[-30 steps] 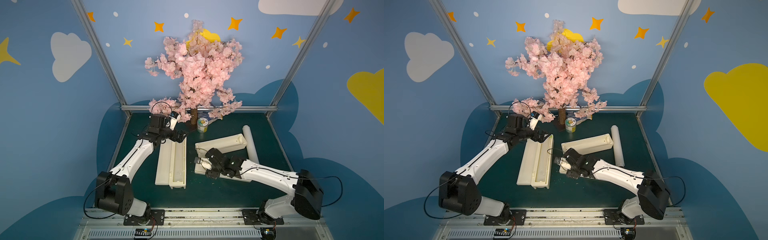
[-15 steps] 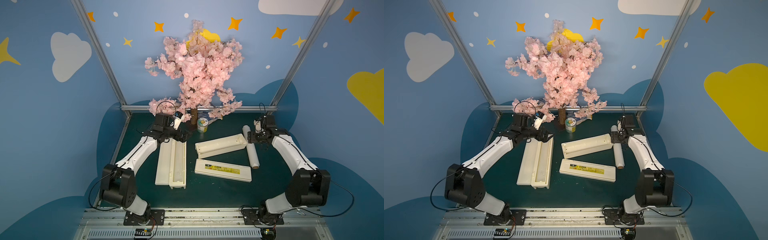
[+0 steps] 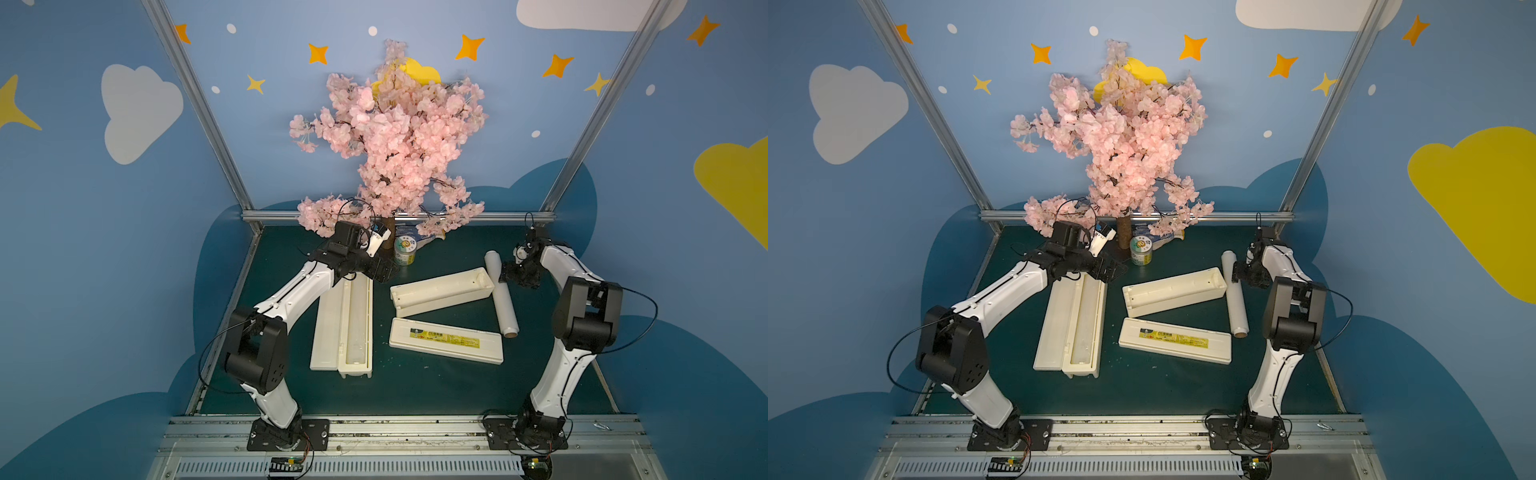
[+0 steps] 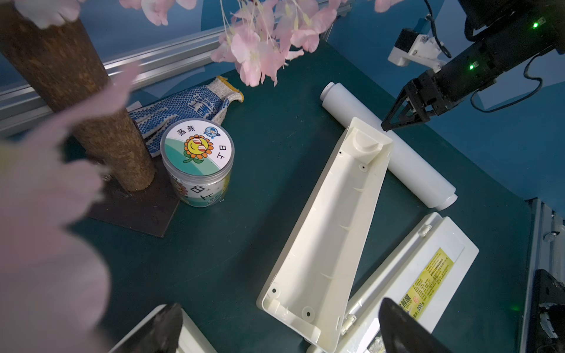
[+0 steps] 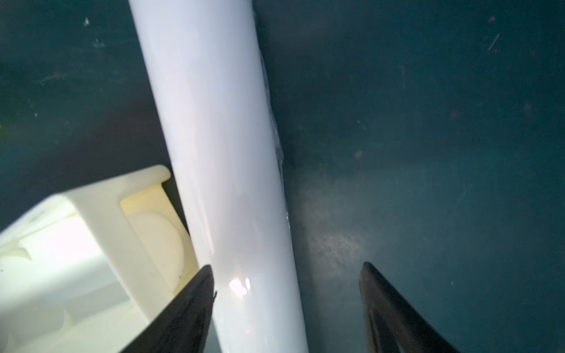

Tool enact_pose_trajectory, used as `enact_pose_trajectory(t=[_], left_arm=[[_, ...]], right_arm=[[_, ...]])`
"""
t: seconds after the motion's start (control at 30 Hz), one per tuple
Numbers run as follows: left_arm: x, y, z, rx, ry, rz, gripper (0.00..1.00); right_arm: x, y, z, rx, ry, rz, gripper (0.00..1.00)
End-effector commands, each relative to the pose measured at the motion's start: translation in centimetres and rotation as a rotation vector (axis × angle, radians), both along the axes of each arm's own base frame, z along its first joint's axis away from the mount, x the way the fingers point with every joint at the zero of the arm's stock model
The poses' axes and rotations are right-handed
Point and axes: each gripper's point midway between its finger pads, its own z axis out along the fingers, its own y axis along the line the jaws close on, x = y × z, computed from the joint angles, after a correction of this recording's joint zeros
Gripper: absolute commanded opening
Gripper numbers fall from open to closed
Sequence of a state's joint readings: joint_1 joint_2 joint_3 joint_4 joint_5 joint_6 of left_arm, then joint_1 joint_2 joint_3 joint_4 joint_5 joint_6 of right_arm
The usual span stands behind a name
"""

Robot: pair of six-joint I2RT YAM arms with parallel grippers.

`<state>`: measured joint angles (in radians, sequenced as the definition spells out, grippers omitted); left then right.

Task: Put plastic wrap rolls into dispensers
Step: Pick up the plastic wrap from the center of the board.

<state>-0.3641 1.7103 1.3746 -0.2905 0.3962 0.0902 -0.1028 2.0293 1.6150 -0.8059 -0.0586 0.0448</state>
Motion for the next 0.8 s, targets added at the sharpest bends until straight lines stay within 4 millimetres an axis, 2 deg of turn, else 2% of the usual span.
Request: enact_pose_trajectory(t=[0.0, 0.2, 0.4, 0.53, 0.6, 0.63, 0.67, 0.7, 0.73, 0.77], left_arm=[[0.1, 0.0, -0.4, 0.024, 0.008, 0.000, 1.00], [0.2, 0.3, -1.3, 0.048, 0.068, 0.027, 1.00], [-0.4, 0.4, -2.2, 0.035, 0.153, 0.059, 1.00], [-0.3, 0.7, -3.0, 0.048, 0.211, 0.113, 1.00], [-0.5, 0.6, -3.6, 0.037, 0.275, 0.143, 1.00], [-0.7, 0.6, -3.8, 0.032, 0.304, 0.160, 1.00], [-0.9, 0.4, -4.3, 0.027, 0.343, 0.187, 1.00], [-1.1, 0.2, -4.6, 0.030, 0.374, 0.210, 1.00], [-1.4, 0.0, -5.0, 0.042, 0.400, 0.244, 1.00], [-1.8, -0.2, -5.4, 0.062, 0.424, 0.275, 1.00]], right_arm=[[0.2, 1.1, -0.7, 0.025, 0.047, 0.049, 0.71], [0.8, 1.9, -2.0, 0.053, 0.077, 0.076, 0.70], [0.2, 2.5, -4.0, 0.036, 0.161, 0.114, 0.69], [0.6, 2.5, -4.8, 0.033, 0.190, 0.106, 0.52], [0.9, 2.4, -4.8, 0.030, 0.192, 0.110, 0.40], [1.0, 2.3, -4.7, 0.025, 0.190, 0.110, 0.39], [1.2, 2.3, -4.4, 0.024, 0.180, 0.115, 0.36], [1.5, 2.1, -3.9, 0.021, 0.164, 0.121, 0.27], [1.7, 2.0, -3.3, 0.014, 0.146, 0.128, 0.23], [2.0, 1.6, -2.4, -0.008, 0.118, 0.132, 0.22]])
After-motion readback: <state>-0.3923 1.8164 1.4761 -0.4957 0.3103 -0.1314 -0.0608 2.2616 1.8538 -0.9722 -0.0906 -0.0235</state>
